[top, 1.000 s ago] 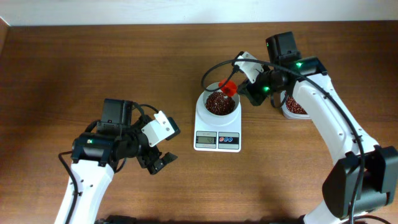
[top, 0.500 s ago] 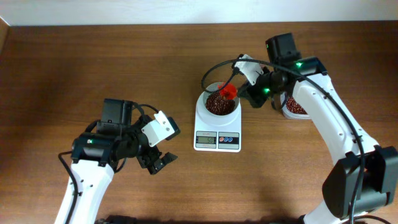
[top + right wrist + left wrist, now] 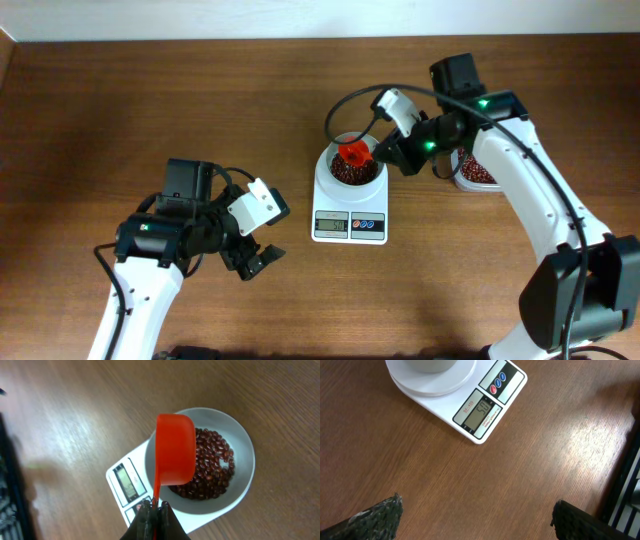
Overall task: Scoop and weigh 50g on scale
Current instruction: 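Hold the scoop over the white bowl and tip beans in slowly, then carry the scoop away from the scale toward the front right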
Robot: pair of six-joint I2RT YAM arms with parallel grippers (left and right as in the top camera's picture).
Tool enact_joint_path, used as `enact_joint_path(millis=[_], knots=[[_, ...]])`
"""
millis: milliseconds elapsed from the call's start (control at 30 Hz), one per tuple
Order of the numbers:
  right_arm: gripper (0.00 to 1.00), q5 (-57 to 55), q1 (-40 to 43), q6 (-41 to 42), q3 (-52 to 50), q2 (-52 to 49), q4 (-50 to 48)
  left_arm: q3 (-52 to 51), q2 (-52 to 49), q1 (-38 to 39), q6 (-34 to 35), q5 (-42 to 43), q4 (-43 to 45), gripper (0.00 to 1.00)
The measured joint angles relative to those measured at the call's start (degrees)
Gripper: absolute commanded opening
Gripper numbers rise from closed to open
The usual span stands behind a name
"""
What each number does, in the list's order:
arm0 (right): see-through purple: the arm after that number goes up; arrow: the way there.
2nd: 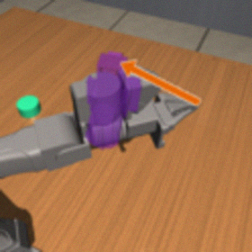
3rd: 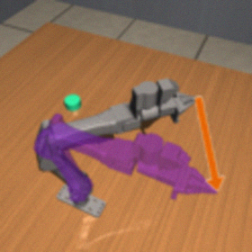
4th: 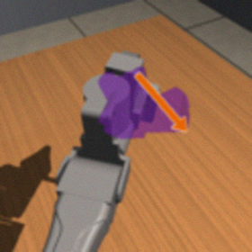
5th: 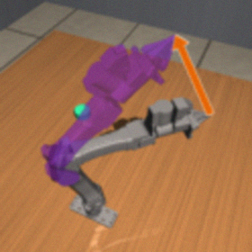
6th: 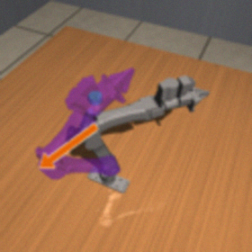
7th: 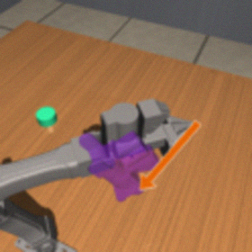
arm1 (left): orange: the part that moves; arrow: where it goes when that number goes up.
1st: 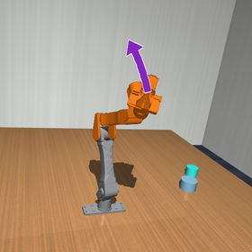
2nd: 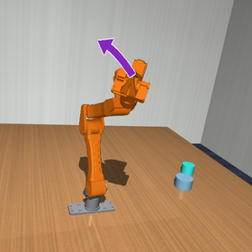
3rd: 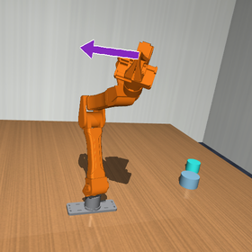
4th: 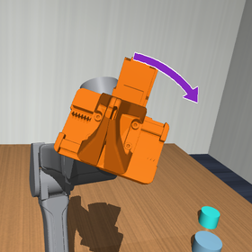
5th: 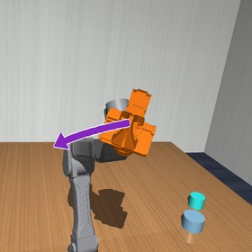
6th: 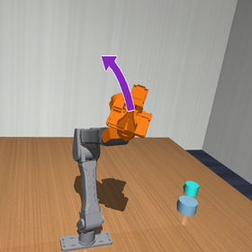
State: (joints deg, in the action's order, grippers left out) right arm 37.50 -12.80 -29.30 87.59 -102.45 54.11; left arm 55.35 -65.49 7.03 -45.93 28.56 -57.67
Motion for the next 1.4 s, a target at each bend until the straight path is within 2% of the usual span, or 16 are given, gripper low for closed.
enact_joint_path(millis=[233,367,433,500,667,867,967,1067,1133,1233,1333,1400], knots=[[0.04,6.62,13.05,0.87,0.07,0.0,6.25,0.0,0.0,0.0,0.0,0.0,0.0,0.99],[0.04,7.04,24.63,1.05,0.17,0.2,11.8,0.0,0.0,0.0,0.0,-0.02,-0.02,0.99],[0.04,4.26,30.1,1.05,0.2,0.52,12.74,0.0,0.0,0.0,0.0,0.0,0.0,0.99],[0.04,-4.87,33.11,1.05,0.26,0.61,13.73,0.0,0.0,0.0,0.0,0.0,0.0,0.99],[0.04,-25.51,30.34,2.29,0.26,0.63,12.92,0.0,0.0,0.0,0.0,0.0,0.0,0.99],[0.04,-48.98,19.17,7.78,0.26,0.83,7.56,0.0,0.0,0.0,0.0,0.0,0.0,0.99],[0.04,-53.99,16.81,10.05,0.44,5.38,6.47,0.0,0.0,0.0,0.0,-0.02,0.0,0.99],[0.04,-54.64,16.81,14.16,1.57,12.7,6.71,0.0,0.0,0.0,0.0,0.0,-0.02,0.99],[0.04,-50.07,17.35,19.02,2.32,21.2,9.4,0.0,0.0,0.0,0.0,0.0,0.02,0.99],[0.04,-37.18,20.94,24.96,3.13,31.56,18.82,-0.02,0.0,0.0,0.0,0.02,-0.09,0.99],[0.04,-32.39,24.06,29.9,1.95,35.95,28.52,-0.02,0.0,0.0,-0.04,0.0,-0.09,0.99],[0.04,-31.15,25.24,32.68,-2.84,40.06,30.77,-0.02,0.0,0.0,-0.15,0.0,0.04,0.99]])
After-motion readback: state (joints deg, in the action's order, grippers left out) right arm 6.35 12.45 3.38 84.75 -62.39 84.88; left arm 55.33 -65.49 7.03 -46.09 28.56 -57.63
